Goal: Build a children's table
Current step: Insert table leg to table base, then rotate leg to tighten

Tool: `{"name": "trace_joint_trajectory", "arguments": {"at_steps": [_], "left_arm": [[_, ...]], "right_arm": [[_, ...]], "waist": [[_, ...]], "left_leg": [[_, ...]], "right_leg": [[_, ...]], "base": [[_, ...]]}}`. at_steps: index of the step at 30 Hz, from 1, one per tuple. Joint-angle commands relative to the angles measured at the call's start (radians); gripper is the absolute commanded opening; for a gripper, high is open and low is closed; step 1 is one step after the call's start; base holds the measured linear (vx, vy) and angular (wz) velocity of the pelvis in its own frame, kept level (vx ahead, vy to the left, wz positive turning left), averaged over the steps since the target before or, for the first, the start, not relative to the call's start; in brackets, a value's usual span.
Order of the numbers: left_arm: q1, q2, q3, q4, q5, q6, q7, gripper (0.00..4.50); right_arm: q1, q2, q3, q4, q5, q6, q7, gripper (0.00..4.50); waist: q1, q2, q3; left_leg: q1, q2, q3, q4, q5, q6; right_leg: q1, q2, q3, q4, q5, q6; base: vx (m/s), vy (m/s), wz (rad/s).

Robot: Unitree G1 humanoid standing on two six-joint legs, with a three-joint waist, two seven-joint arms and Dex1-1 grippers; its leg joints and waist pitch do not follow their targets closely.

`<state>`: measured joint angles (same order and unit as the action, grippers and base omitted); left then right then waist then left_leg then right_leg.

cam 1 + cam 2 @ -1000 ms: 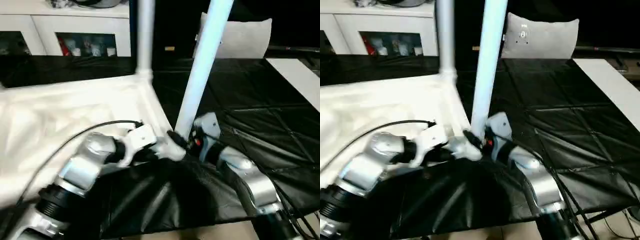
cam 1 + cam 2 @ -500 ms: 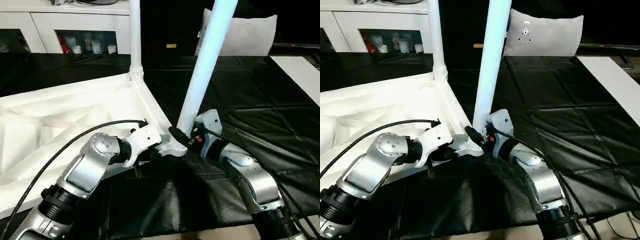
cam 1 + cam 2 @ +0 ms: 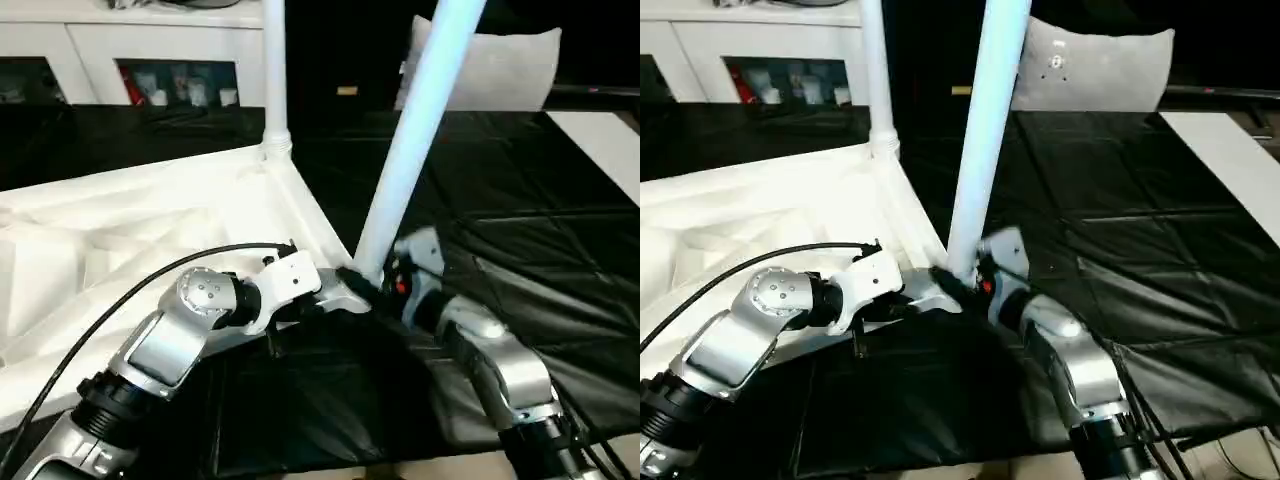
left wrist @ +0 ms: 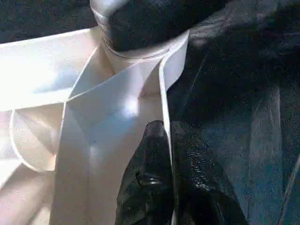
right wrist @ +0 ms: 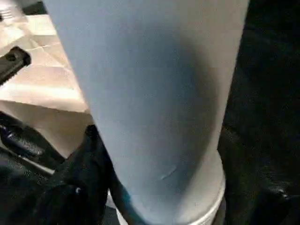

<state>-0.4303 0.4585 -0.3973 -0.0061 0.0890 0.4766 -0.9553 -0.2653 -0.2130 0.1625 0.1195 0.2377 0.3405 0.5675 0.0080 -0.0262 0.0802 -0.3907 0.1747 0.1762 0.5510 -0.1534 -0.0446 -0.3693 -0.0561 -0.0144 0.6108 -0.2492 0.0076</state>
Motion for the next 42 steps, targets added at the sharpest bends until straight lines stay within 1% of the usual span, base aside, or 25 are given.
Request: {"name": "trace_joint_trajectory", "arguments": {"at_steps": [1,2,4,5,6,8,9,10,11,12,14,15,16,19,24,29,30,31,35,36,37,38,39,40,42], "left_arm": [[-0.022,0.022,0.010,-0.009,-0.002,-0.080,-0.018,0.00],[-0.022,0.032,0.006,0.002,-0.005,-0.101,-0.032,0.00],[-0.021,0.044,0.000,0.016,-0.010,-0.131,-0.055,0.00],[-0.020,0.056,-0.002,0.028,-0.020,-0.144,-0.079,0.00],[-0.020,0.056,-0.002,0.028,-0.020,-0.144,-0.079,0.00],[-0.025,0.071,-0.008,0.059,-0.033,-0.179,-0.121,0.00],[-0.026,0.074,-0.010,0.066,-0.034,-0.188,-0.128,0.00],[-0.029,0.077,-0.012,0.077,-0.035,-0.202,-0.136,0.00],[-0.032,0.080,-0.014,0.087,-0.037,-0.214,-0.146,0.00],[-0.035,0.084,-0.020,0.099,-0.036,-0.230,-0.159,0.00],[-0.043,0.095,-0.034,0.126,-0.036,-0.266,-0.190,0.00],[-0.045,0.098,-0.039,0.134,-0.037,-0.274,-0.202,0.00],[-0.050,0.101,-0.046,0.144,-0.038,-0.291,-0.220,0.00],[-0.063,0.110,-0.068,0.167,-0.040,-0.334,-0.271,0.00],[-0.070,0.114,-0.087,0.177,-0.037,-0.359,-0.301,0.00],[-0.094,0.116,-0.121,0.195,-0.021,-0.416,-0.353,0.00],[-0.094,0.116,-0.121,0.195,-0.021,-0.416,-0.353,0.00],[-0.099,0.116,-0.124,0.195,-0.021,-0.425,-0.366,0.00],[-0.104,0.115,-0.128,0.197,-0.021,-0.440,-0.380,0.00],[-0.107,0.114,-0.131,0.196,-0.021,-0.442,-0.384,0.00],[-0.108,0.114,-0.133,0.196,-0.020,-0.445,-0.386,0.00],[-0.111,0.114,-0.140,0.194,-0.017,-0.451,-0.392,0.00],[-0.111,0.114,-0.141,0.194,-0.017,-0.451,-0.392,0.00],[-0.111,0.114,-0.141,0.194,-0.017,-0.451,-0.392,0.00],[-0.112,0.114,-0.144,0.193,-0.015,-0.454,-0.394,0.00]], "right_arm": [[0.058,-0.041,0.028,0.044,-0.038,0.016,0.030,3.57],[0.077,-0.058,0.024,0.026,-0.033,-0.002,0.051,3.64],[0.101,-0.073,0.006,-0.001,-0.014,-0.015,0.074,3.88],[0.123,-0.090,-0.013,-0.030,0.004,-0.024,0.097,3.96],[0.123,-0.090,-0.013,-0.030,0.004,-0.024,0.097,4.01],[0.143,-0.126,-0.038,-0.059,0.018,-0.051,0.135,4.20],[0.146,-0.133,-0.044,-0.064,0.021,-0.058,0.143,4.20],[0.148,-0.142,-0.050,-0.069,0.026,-0.066,0.152,4.31],[0.148,-0.151,-0.054,-0.072,0.030,-0.076,0.161,4.37],[0.149,-0.166,-0.056,-0.079,0.038,-0.086,0.185,4.37],[0.153,-0.199,-0.063,-0.096,0.055,-0.106,0.237,4.47],[0.154,-0.210,-0.065,-0.102,0.059,-0.111,0.253,4.47],[0.150,-0.229,-0.065,-0.110,0.066,-0.115,0.286,4.47],[0.130,-0.265,-0.063,-0.130,0.103,-0.095,0.370,4.47],[0.110,-0.277,-0.051,-0.136,0.124,-0.071,0.418,4.47],[0.057,-0.302,0.030,-0.107,0.066,-0.090,0.476,4.47],[0.057,-0.302,0.030,-0.107,0.066,-0.090,0.476,4.47],[0.040,-0.305,0.055,-0.088,0.048,-0.099,0.501,4.47],[0.022,-0.298,0.065,-0.070,0.045,-0.100,0.515,4.47],[0.012,-0.292,0.068,-0.060,0.043,-0.095,0.516,4.47],[0.008,-0.290,0.069,-0.057,0.044,-0.091,0.517,4.30],[-0.001,-0.285,0.071,-0.049,0.048,-0.078,0.518,4.30],[-0.002,-0.284,0.071,-0.048,0.049,-0.076,0.518,4.30],[-0.002,-0.284,0.071,-0.048,0.049,-0.076,0.518,4.01],[-0.005,-0.281,0.072,-0.046,0.052,-0.070,0.518,3.90]], "waist": [[0.006,0.011,-0.051],[0.013,0.008,-0.053],[0.021,0.008,-0.053],[0.026,0.016,-0.055],[0.026,0.013,-0.054],[0.029,0.014,-0.052],[0.030,0.016,-0.052],[0.028,0.013,-0.052],[0.027,0.016,-0.053],[0.027,0.015,-0.053],[0.029,0.015,-0.052],[0.028,0.015,-0.052],[0.029,0.018,-0.051],[0.035,0.016,-0.053],[0.041,0.017,-0.054],[0.048,0.014,-0.053],[0.048,0.014,-0.053],[0.049,0.014,-0.053],[0.051,0.013,-0.055],[0.051,0.012,-0.056],[0.051,0.012,-0.057],[0.051,0.005,-0.057],[0.052,0.008,-0.056],[0.052,0.009,-0.056],[0.052,0.009,-0.056]], "left_leg": [[0.022,0.051,-0.016,-0.053,-0.161,0.018],[0.025,0.052,-0.012,-0.048,-0.147,0.033],[0.022,0.051,-0.012,-0.046,-0.128,0.050],[0.025,0.053,-0.015,-0.047,-0.128,0.052],[0.026,0.054,-0.014,-0.047,-0.133,0.052],[0.025,0.053,-0.014,-0.048,-0.148,0.048],[0.026,0.053,-0.014,-0.049,-0.160,0.046],[0.025,0.053,-0.014,-0.049,-0.172,0.042],[0.025,0.053,-0.015,-0.049,-0.176,0.040],[0.025,0.054,-0.015,-0.048,-0.178,0.040],[0.026,0.054,-0.014,-0.046,-0.188,0.048],[0.025,0.054,-0.013,-0.046,-0.180,0.050],[0.025,0.055,-0.014,-0.045,-0.170,0.057],[0.024,0.055,-0.014,-0.041,-0.150,0.079],[0.028,0.058,-0.013,-0.039,-0.143,0.087],[0.029,0.057,-0.012,-0.039,-0.147,0.077],[0.029,0.057,-0.012,-0.039,-0.147,0.077],[0.029,0.058,-0.012,-0.039,-0.155,0.071],[0.029,0.058,-0.012,-0.038,-0.147,0.072],[0.027,0.057,-0.012,-0.037,-0.129,0.079],[0.026,0.057,-0.012,-0.036,-0.125,0.081],[0.027,0.056,-0.011,-0.036,-0.121,0.086],[0.026,0.056,-0.012,-0.036,-0.118,0.090],[0.026,0.057,-0.012,-0.035,-0.122,0.090],[0.027,0.057,-0.011,-0.035,-0.124,0.089]], "right_leg": [[0.028,-0.064,0.037,-0.065,0.085,-0.222],[0.027,-0.065,0.038,-0.065,0.117,-0.224],[0.030,-0.064,0.037,-0.060,0.150,-0.223],[0.029,-0.066,0.035,-0.058,0.154,-0.224],[0.028,-0.063,0.034,-0.058,0.154,-0.227],[0.028,-0.065,0.034,-0.060,0.130,-0.235],[0.028,-0.065,0.033,-0.062,0.113,-0.235],[0.030,-0.066,0.034,-0.061,0.093,-0.236],[0.030,-0.067,0.033,-0.063,0.078,-0.237],[0.029,-0.068,0.034,-0.062,0.076,-0.238],[0.030,-0.070,0.036,-0.065,0.050,-0.239],[0.031,-0.070,0.036,-0.063,0.058,-0.239],[0.028,-0.070,0.035,-0.062,0.065,-0.243],[0.032,-0.070,0.034,-0.057,0.100,-0.255],[0.029,-0.072,0.032,-0.054,0.094,-0.275],[0.027,-0.073,0.031,-0.054,0.061,-0.272],[0.027,-0.073,0.031,-0.054,0.061,-0.272],[0.026,-0.075,0.031,-0.054,0.048,-0.272],[0.028,-0.076,0.031,-0.052,0.060,-0.275],[0.029,-0.075,0.031,-0.049,0.085,-0.275],[0.030,-0.075,0.031,-0.048,0.091,-0.276],[0.030,-0.074,0.030,-0.049,0.095,-0.276],[0.029,-0.076,0.030,-0.047,0.091,-0.278],[0.029,-0.076,0.030,-0.048,0.081,-0.277],[0.029,-0.076,0.031,-0.048,0.075,-0.277]], "base": [[0.000,0.000,0.00],[0.000,0.000,0.00],[0.000,0.000,0.00],[0.000,0.000,0.00],[0.000,0.000,0.00],[0.000,0.000,0.00],[0.000,0.000,0.00],[0.000,0.000,0.00],[0.000,0.000,0.00],[0.000,0.000,0.00],[0.000,0.000,0.00],[0.000,0.000,0.00],[0.000,0.000,0.00],[0.000,0.000,0.00],[0.000,0.000,0.00],[0.000,0.000,0.00],[0.000,0.000,0.00],[0.000,0.000,0.00],[0.000,0.000,0.00],[0.000,0.000,0.00],[0.000,0.000,0.00],[0.000,0.000,0.00],[0.000,0.000,0.00],[0.000,0.000,0.00],[0.000,0.000,0.00]]}}
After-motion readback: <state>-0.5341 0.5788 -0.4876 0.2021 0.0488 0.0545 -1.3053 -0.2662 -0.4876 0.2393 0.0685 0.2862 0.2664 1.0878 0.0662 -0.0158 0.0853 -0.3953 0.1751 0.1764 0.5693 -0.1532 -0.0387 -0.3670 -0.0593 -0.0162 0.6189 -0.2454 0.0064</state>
